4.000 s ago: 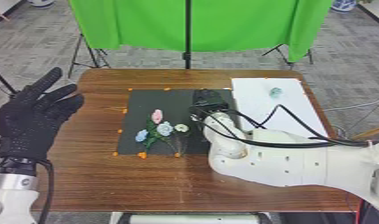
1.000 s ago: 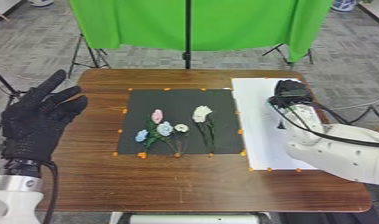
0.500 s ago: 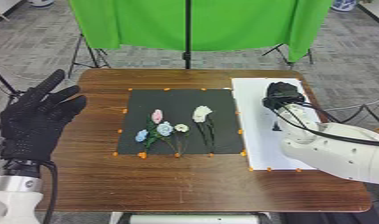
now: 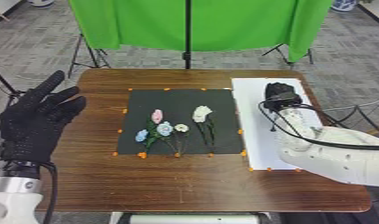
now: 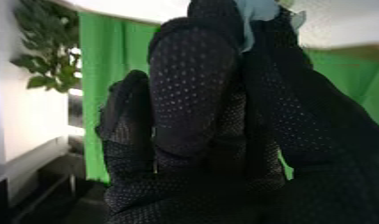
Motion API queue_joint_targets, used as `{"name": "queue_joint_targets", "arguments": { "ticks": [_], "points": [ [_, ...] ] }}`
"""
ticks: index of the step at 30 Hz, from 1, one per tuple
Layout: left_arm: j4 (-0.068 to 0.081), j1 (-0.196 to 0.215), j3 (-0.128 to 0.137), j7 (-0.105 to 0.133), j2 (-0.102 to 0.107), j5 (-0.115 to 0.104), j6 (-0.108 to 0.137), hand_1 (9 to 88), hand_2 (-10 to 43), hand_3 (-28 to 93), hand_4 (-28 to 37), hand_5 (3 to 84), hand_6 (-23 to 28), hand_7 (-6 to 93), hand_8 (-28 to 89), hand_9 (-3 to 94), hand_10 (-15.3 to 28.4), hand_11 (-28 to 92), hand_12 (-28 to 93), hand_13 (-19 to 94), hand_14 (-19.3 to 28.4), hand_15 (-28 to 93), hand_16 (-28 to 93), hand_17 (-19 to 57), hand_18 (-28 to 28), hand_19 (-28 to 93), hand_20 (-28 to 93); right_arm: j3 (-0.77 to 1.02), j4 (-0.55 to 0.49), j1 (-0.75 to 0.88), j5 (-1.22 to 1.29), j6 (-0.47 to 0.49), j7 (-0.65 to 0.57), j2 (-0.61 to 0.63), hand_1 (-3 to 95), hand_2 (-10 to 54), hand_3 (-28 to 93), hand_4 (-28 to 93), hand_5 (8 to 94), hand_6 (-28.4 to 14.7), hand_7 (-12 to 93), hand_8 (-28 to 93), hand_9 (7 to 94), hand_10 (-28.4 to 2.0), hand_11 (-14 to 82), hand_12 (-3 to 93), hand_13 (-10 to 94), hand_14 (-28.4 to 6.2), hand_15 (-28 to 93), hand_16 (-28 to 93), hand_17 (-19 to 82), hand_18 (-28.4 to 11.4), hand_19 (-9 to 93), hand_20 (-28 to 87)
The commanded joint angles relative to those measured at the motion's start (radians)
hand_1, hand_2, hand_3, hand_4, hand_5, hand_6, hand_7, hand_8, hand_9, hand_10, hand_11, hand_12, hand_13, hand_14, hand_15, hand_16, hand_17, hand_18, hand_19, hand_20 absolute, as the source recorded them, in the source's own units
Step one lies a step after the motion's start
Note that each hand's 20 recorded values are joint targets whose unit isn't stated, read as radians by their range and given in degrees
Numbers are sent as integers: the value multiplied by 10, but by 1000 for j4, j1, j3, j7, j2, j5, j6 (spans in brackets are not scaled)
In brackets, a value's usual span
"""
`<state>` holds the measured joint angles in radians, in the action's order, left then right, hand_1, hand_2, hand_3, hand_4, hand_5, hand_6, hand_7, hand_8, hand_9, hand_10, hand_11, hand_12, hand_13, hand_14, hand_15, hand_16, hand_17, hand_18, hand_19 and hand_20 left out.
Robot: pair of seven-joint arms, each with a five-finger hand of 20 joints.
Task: Arrange flowers
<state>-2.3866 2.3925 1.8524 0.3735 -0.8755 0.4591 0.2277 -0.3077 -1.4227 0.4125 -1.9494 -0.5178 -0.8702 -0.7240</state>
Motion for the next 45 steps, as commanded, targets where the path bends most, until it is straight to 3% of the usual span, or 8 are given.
{"name": "queue_joint_targets", "arguments": {
  "ticks": [1,9,13,17,26,37,41,45],
  "points": [
    [-7,25,13,-4,-11,1,3,225,76,787,-248,358,87,148,-101,340,210,318,121,266,284,622,-121,-51,258,618,258,35,-68,-47,-37,-25,-3,-14,572,-95,674,-283,862,46,219,10,937,-44,141,324,868,-3,560,205,480,-145,932,214],
    [-7,21,18,-18,-15,3,6,224,76,787,-248,359,88,147,-101,340,210,319,121,266,284,622,-122,-51,258,618,258,69,-184,-28,-41,-57,33,-55,566,-95,692,-283,861,40,217,17,937,-46,144,323,870,-2,564,204,483,-147,932,234],
    [1,1,9,-33,-12,4,-1,225,76,787,-249,359,88,148,-101,341,211,318,121,265,284,622,-122,-51,258,619,258,85,-216,12,-46,-53,21,-87,562,-95,700,-283,860,39,219,21,937,-47,144,323,870,-2,566,204,483,-147,932,240],
    [9,-22,5,-52,-9,6,-6,225,77,786,-249,359,88,148,-101,341,212,318,121,265,284,622,-122,-52,258,618,258,107,-229,56,-44,-42,16,-107,561,-95,703,-283,856,39,222,26,937,-46,142,324,868,-3,570,205,482,-148,932,244],
    [11,-25,9,-71,-11,8,-12,225,77,787,-249,359,88,147,-101,342,212,317,121,265,284,622,-122,-51,258,618,258,93,-258,86,-63,-32,-44,-110,559,-95,708,-283,850,37,229,25,937,-49,139,325,867,-6,573,204,480,-150,932,250],
    [16,-28,7,-76,-9,7,-14,224,76,788,-248,360,88,148,-101,342,211,318,121,266,284,623,-122,-51,257,618,258,62,-257,79,-78,-47,-72,-127,559,-95,710,-283,847,33,228,25,937,-52,140,322,866,-11,575,202,479,-155,932,256],
    [21,-44,3,-97,-10,10,-22,225,76,787,-248,359,88,148,-101,341,211,318,121,266,284,623,-122,-51,258,618,258,73,-257,94,-69,-37,-74,-130,551,-95,709,-283,813,33,208,8,937,-52,129,325,863,-12,576,201,477,-155,932,257],
    [20,-39,5,-90,-8,9,-21,225,76,788,-249,360,89,147,-101,342,211,318,121,266,284,623,-122,-51,257,618,258,54,-263,85,-71,-32,-72,-130,540,-95,700,-283,795,30,208,-2,934,-53,109,336,855,-13,581,199,472,-155,932,257]
  ]
}}
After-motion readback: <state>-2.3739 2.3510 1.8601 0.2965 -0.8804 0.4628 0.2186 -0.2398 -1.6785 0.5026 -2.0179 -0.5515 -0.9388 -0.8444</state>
